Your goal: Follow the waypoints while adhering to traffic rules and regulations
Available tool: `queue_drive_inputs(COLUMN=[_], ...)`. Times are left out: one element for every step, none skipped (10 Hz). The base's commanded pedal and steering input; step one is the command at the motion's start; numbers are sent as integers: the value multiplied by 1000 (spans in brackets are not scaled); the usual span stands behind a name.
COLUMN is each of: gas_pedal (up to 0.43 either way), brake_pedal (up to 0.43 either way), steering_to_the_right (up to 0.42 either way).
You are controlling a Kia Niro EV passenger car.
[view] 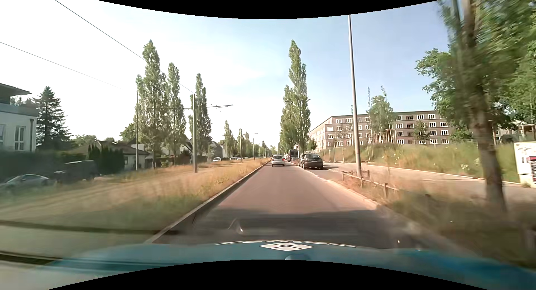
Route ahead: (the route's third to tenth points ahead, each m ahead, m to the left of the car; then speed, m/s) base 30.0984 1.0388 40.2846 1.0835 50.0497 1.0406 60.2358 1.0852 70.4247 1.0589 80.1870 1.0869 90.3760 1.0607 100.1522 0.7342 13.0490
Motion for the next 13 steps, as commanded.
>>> queue_drive_inputs(gas_pedal=[177,177,177,177,177,177,177,177,177,177,177,177,177], brake_pedal=[0,0,0,0,0,0,0,0,0,0,0,0,0], steering_to_the_right=[0,0,0,0,-2,-3,-3,-3,-3,-3,-3,-4,-5])
